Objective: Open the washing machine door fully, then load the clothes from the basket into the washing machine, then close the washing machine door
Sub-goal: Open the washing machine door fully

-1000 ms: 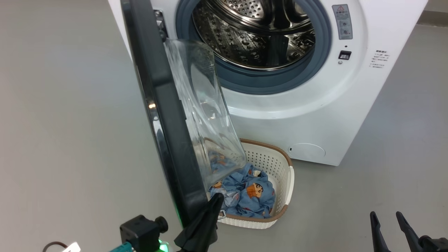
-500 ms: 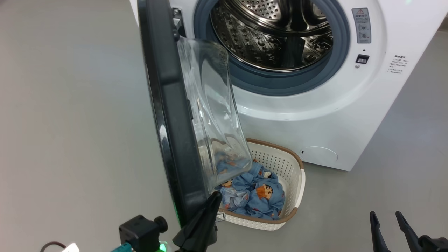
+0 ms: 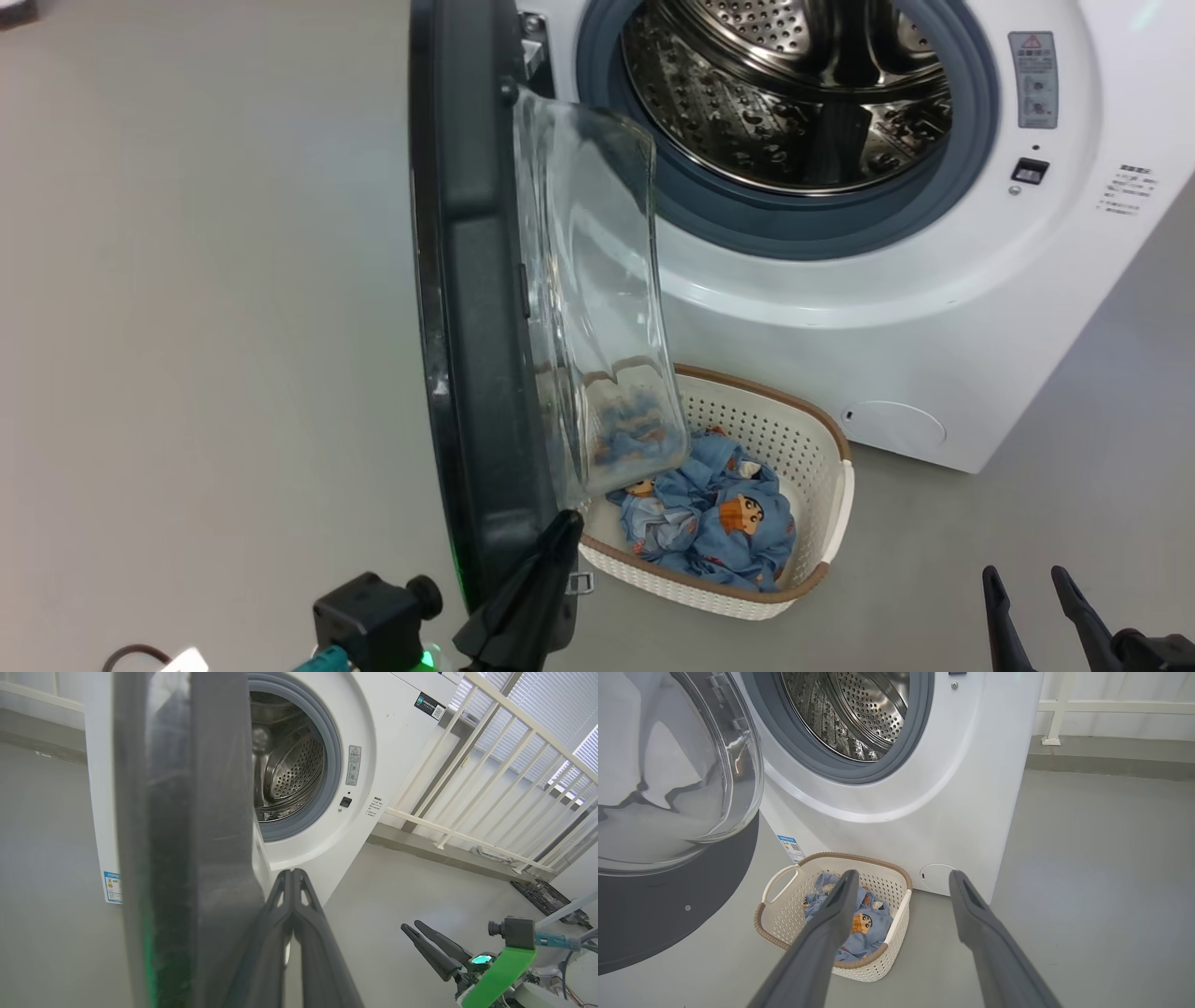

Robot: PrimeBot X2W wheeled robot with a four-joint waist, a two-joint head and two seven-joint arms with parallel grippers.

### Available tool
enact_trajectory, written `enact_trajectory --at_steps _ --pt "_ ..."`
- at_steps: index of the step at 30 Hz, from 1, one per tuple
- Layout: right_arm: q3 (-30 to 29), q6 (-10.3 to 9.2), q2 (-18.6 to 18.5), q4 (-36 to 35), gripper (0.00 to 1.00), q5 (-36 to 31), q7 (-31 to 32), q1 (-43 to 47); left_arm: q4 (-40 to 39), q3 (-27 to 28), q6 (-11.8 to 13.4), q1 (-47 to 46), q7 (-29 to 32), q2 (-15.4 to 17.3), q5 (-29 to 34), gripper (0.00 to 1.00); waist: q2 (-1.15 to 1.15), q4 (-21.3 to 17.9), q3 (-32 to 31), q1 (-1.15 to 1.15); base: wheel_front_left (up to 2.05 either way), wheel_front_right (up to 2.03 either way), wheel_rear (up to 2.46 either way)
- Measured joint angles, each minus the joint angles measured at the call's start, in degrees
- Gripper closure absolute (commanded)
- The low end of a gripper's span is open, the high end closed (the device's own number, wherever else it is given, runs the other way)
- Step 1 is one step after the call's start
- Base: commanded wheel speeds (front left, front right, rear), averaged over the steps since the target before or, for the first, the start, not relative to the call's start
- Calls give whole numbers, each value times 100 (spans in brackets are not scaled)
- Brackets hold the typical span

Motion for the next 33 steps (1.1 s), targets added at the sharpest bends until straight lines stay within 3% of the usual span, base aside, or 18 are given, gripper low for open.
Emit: enact_trajectory --at_steps 9,18,33 --pt "88 0 1 14 0 0 0 2 68 138 98 1 -44 40 1 100 0 278 -21 0 0 0 0" --pt "92 0 -18 3 0 0 -1 2 321 559 282 -9 -477 59 58 100 0 497 46 0 0 0 0" --pt "116 0 -121 -16 0 0 0 0 1411 1340 480 -596 -1189 52 -7 100 0 588 273 0 0 0 0"
